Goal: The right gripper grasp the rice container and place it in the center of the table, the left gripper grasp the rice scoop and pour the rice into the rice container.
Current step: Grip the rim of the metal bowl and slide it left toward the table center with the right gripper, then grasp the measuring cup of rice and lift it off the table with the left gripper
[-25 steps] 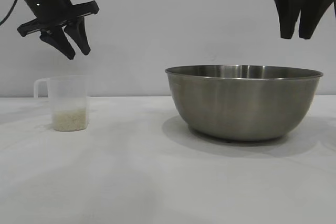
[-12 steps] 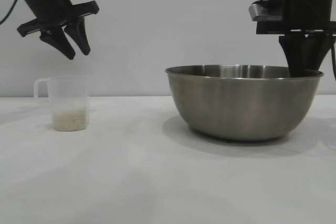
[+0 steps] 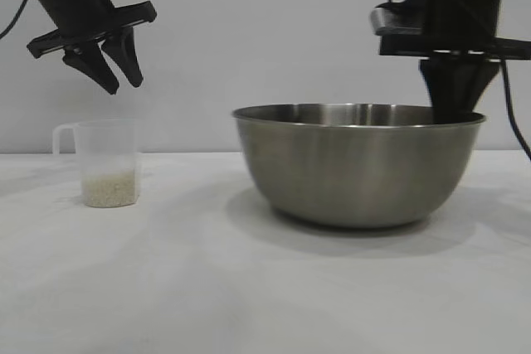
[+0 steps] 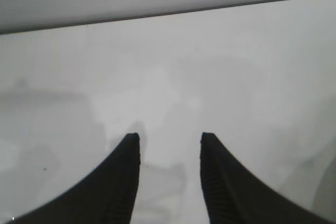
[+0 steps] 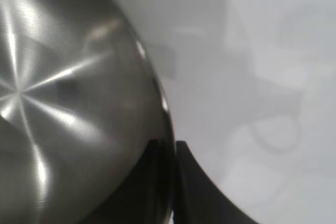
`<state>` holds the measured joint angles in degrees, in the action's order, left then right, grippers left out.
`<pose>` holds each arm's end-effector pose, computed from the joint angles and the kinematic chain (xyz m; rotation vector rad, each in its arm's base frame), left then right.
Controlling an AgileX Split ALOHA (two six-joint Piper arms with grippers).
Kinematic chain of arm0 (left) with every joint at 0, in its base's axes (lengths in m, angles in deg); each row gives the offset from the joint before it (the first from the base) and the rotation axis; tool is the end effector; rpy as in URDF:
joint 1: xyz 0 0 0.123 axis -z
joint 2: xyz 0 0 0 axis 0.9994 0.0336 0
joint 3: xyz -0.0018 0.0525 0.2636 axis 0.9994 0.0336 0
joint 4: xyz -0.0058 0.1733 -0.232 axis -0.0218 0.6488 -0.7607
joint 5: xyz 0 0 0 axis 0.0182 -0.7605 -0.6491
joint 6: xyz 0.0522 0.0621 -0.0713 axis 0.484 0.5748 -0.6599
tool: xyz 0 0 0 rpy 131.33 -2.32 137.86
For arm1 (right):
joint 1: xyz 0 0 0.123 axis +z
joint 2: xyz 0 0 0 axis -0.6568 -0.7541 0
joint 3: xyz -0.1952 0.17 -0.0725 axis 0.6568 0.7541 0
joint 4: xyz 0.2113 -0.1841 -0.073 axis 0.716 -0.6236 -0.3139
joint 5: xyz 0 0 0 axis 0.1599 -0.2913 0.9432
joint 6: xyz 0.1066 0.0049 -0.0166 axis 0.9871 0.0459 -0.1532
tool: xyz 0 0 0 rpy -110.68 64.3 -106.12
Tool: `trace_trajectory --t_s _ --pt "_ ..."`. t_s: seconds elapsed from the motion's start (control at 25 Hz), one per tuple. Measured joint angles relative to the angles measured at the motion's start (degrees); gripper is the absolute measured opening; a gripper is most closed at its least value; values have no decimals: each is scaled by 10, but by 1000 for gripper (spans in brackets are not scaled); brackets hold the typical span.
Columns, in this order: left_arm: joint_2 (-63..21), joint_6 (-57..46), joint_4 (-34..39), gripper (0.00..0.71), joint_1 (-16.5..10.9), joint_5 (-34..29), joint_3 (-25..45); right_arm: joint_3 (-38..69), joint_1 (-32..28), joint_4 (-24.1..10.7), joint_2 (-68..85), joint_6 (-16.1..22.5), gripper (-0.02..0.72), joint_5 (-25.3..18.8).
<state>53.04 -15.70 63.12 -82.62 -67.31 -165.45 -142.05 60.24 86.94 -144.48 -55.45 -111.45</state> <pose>0.5182 -0.0787 0.1694 0.1474 2.4746 -0.4079 0.4209 0.1530 0.1398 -0.6752 3.0506 0.0927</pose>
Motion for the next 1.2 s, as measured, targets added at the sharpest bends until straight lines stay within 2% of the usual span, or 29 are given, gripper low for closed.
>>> trace_trajectory --t_s 0.16,0.36,0.4,0.44,0.56,0.64,0.72,0.8,0.84,0.92,1.08,1.12,1.2 --pt "0 0 0 223 0 0 0 0 44 5 0 0 0 -5" --pt "0 0 0 223 0 -1 0 0 68 9 0 0 0 -8" --pt "0 0 0 223 0 -1 0 0 69 9 0 0 50 -8" --pt "0 0 0 223 0 -1 0 0 69 9 0 0 50 -8" --pt "0 0 0 223 0 -1 0 0 69 9 18 0 190 3" --pt "0 0 0 223 0 -1 0 5 69 9 46 0 269 26" --pt "0 0 0 223 0 -1 0 32 69 6 87 0 265 75" --pt "0 0 0 223 0 -1 0 88 69 5 132 0 265 156" --pt "0 0 0 223 0 -1 0 129 69 5 158 0 305 193" --pt "0 0 0 223 0 -1 0 214 69 -2 205 0 290 281" --pt "0 0 0 223 0 -1 0 404 69 -49 313 -1 290 447" --pt "0 0 0 223 0 -1 0 438 69 -51 339 -1 290 486" --pt "0 0 0 223 0 -1 0 498 69 -41 398 1 290 528"
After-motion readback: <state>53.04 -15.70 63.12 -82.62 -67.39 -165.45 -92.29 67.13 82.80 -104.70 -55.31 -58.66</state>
